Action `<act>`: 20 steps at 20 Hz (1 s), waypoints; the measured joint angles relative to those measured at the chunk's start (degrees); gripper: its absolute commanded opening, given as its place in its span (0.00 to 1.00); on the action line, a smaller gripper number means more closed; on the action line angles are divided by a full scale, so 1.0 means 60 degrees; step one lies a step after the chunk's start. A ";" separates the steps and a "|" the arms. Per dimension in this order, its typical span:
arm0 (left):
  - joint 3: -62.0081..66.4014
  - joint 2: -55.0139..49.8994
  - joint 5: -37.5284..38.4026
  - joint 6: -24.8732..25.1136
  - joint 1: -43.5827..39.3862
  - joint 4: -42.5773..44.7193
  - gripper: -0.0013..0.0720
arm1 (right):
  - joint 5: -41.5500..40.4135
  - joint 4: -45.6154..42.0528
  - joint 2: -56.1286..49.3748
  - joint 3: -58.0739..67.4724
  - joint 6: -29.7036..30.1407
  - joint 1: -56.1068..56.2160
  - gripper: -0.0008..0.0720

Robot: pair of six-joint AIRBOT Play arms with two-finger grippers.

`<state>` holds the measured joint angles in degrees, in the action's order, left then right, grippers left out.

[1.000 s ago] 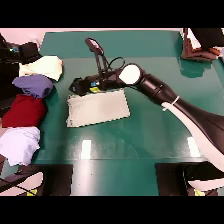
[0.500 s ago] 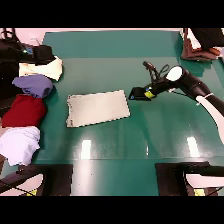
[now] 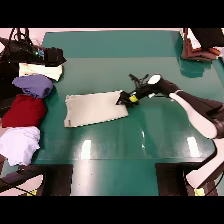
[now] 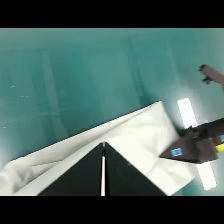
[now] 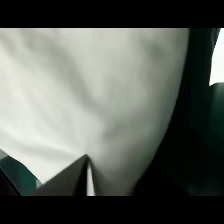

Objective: Fold the shirts.

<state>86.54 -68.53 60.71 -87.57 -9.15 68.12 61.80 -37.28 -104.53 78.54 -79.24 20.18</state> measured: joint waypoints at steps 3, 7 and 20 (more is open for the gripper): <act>0.0000 -0.0007 0.0000 -0.0040 -0.0175 -0.0098 0.05 | -0.0295 0.0255 -0.0557 0.0929 0.0025 0.0503 0.03; 0.0000 -0.0004 -0.0011 -0.0069 -0.0969 -0.0066 0.05 | -0.0656 -0.0215 -0.0018 0.1359 0.0007 -0.0142 0.03; 0.0000 -0.0004 -0.0780 -0.0146 -0.2288 0.0182 0.05 | -0.1253 -0.3155 0.5377 -0.2517 -0.0776 -0.9766 0.03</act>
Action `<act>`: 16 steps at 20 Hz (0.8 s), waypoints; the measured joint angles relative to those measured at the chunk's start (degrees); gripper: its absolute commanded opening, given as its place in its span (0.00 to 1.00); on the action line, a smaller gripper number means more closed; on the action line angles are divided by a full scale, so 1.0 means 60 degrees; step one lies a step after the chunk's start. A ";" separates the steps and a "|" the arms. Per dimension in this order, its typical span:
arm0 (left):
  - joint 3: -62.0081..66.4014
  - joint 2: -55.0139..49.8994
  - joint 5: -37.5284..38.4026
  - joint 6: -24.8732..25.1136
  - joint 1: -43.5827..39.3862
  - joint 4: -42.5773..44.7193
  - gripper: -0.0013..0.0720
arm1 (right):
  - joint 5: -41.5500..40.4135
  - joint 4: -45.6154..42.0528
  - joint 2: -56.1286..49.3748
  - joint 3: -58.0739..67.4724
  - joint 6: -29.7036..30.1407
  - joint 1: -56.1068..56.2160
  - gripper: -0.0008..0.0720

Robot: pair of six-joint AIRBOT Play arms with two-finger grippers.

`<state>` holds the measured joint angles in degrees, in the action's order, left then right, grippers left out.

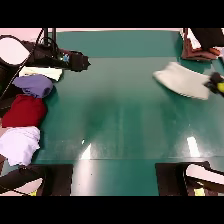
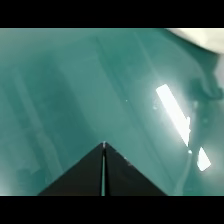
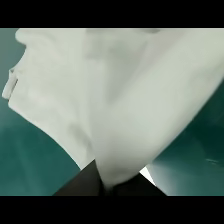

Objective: Fold the shirts.

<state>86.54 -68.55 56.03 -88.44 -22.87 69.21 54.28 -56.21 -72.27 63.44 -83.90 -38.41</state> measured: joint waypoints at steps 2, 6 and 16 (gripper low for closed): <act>0.0000 -0.0004 -0.0095 -0.0022 -0.0004 -0.0015 0.05 | -0.0146 -0.0073 0.0525 -0.0645 -0.0022 -0.1224 0.03; 0.0000 -0.0004 -0.0208 -0.0142 -0.0022 -0.0040 0.05 | -0.0375 -0.0160 0.1337 -0.1825 -0.0073 -0.2667 0.04; 0.0000 -0.0004 -0.0229 -0.0186 -0.0022 -0.0055 0.05 | 0.1169 -0.2820 0.1763 -0.0226 -0.0080 -0.3104 0.91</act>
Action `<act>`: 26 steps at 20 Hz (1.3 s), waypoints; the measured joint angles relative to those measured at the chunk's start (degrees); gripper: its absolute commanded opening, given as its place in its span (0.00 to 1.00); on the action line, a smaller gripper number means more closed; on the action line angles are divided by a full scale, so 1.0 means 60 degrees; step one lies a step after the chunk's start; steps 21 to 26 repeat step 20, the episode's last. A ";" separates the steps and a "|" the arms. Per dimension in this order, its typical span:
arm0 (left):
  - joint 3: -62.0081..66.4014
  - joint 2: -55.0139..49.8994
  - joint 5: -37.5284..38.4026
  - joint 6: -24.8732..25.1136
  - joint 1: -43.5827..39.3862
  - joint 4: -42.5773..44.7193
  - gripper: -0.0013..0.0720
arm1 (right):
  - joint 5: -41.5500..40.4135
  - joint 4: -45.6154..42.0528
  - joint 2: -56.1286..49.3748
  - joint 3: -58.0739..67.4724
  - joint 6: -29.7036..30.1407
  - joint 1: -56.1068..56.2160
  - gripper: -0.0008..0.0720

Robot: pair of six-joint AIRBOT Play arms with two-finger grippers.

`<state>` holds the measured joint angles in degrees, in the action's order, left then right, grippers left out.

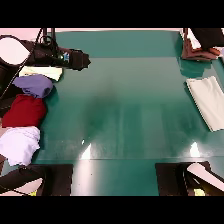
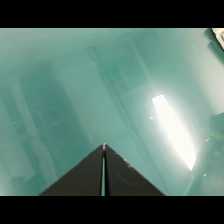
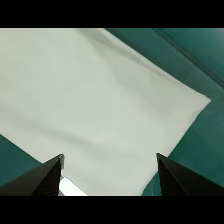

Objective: Fold the shirts.

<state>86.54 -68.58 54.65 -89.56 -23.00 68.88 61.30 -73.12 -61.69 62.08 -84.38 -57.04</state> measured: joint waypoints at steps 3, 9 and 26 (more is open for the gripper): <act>0.0000 0.0000 -0.0025 -0.0004 0.0000 -0.0007 0.05 | 0.0441 0.0583 0.0266 0.0586 0.0000 0.0623 0.91; 0.0000 0.0000 -0.0222 -0.0007 0.0000 0.0040 0.05 | 0.0466 0.1504 0.1260 0.0546 0.0000 0.4382 0.67; 0.0000 0.0000 -0.0761 -0.0007 0.0000 0.0015 0.05 | -0.0200 0.1650 0.1344 0.0510 0.0127 0.9428 0.03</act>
